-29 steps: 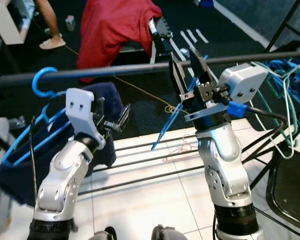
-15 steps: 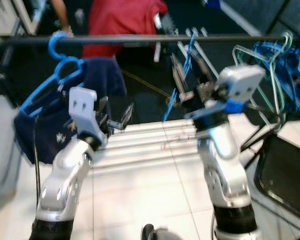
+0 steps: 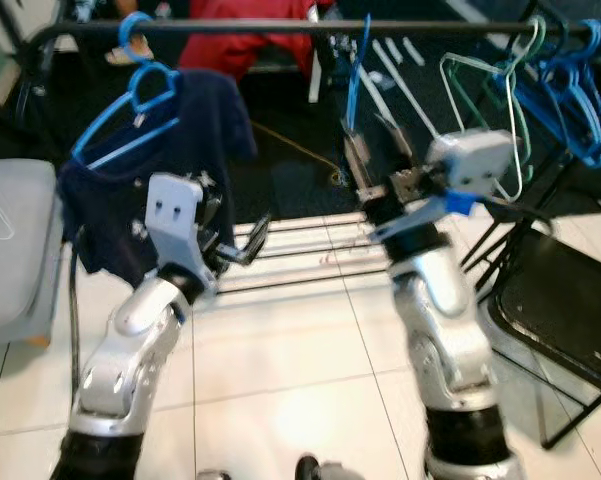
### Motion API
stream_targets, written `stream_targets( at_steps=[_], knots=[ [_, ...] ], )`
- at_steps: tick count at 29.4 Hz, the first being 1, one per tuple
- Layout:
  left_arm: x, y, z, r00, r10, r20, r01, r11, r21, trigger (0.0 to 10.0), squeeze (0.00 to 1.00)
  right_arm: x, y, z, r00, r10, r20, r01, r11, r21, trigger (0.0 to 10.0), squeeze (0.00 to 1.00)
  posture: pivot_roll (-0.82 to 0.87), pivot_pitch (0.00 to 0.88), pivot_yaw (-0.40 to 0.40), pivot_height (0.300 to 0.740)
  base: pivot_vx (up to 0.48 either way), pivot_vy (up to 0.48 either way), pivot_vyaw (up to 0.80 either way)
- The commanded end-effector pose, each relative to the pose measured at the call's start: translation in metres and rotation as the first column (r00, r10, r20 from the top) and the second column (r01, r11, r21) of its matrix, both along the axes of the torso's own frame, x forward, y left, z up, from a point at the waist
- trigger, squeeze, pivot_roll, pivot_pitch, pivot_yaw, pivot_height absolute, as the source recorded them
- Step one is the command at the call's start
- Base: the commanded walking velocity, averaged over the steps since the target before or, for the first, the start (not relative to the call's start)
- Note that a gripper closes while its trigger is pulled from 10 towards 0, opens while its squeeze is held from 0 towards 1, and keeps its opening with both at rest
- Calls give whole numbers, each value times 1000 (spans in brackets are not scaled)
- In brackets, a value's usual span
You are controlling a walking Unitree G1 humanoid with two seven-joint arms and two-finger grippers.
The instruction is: Hang hanger
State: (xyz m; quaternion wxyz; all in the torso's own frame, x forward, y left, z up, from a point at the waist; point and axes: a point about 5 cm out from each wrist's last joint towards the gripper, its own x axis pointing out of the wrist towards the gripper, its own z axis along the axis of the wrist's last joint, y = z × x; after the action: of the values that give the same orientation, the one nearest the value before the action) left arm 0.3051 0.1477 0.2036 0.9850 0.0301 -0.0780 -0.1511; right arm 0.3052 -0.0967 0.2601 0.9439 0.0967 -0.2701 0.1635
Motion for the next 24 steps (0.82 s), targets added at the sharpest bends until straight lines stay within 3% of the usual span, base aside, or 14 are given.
stream_targets(
  at_steps=[1,4,5,7,8,9,10,11,12,13,15,18,21,24],
  knots=[
    [7,12,-18,988,114,-106,-108,992,60,10000,0,13,-21,-32,981,-70,-179,89,991,97,10000,0,-12,207,-52,740,0,0,0],
    [12,19,-25,973,175,-150,-169,984,49,10000,0,20,-28,-49,960,-86,-266,120,986,115,10000,0,-12,207,-52,740,0,0,0],
    [15,25,-34,958,213,-192,-208,977,46,10000,0,26,-32,-73,924,-90,-371,131,987,87,10000,0,-13,209,-45,740,0,0,0],
    [15,25,-34,958,213,-192,-208,977,46,10000,0,26,-32,-73,924,-90,-371,131,987,87,10000,0,-13,209,-45,740,0,0,0],
    [16,28,-46,943,240,-229,-228,971,77,10000,0,30,-34,-98,880,-105,-464,115,993,-6,10000,0,-10,202,-42,740,0,0,0],
    [16,28,-46,943,240,-229,-228,971,77,10000,0,30,-34,-98,880,-105,-464,115,993,-6,10000,0,-10,202,-42,740,0,0,0],
    [15,29,-54,936,243,-254,-231,970,77,10000,0,31,-37,-121,828,-126,-547,95,992,-85,10000,0,-14,191,-37,740,0,0,0],
    [15,29,-54,936,243,-254,-231,970,77,10000,0,31,-37,-121,828,-126,-547,95,992,-85,10000,0,-14,191,-37,740,0,0,0],
    [14,30,-61,930,245,-273,-233,969,76,10000,0,30,-41,-137,787,-144,-600,82,988,-130,10000,0,-8,191,-32,740,0,0,0],
    [14,30,-61,930,245,-273,-233,969,76,10000,0,30,-41,-137,787,-144,-600,82,988,-130,10000,0,-8,191,-32,740,0,0,0],
    [8,37,-80,902,281,-327,-257,960,116,10000,0,24,-44,-159,734,-145,-663,66,987,-143,10000,0,-16,159,-25,740,0,0,0],
    [4,42,-90,883,305,-356,-277,952,126,10000,0,20,-43,-167,717,-124,-686,50,991,-127,10000,0,-16,159,-25,740,0,0,0],
    [3,42,-91,887,309,-344,-282,951,127,10000,0,19,-42,-169,716,-127,-686,44,989,-138,10000,0,-12,167,-29,740,0,0,0],
    [0,43,-87,889,356,-287,-345,934,90,10000,0,19,-38,-167,738,-121,-664,52,991,-123,10000,0,-10,135,-25,740,0,0,-800]
  ],
)
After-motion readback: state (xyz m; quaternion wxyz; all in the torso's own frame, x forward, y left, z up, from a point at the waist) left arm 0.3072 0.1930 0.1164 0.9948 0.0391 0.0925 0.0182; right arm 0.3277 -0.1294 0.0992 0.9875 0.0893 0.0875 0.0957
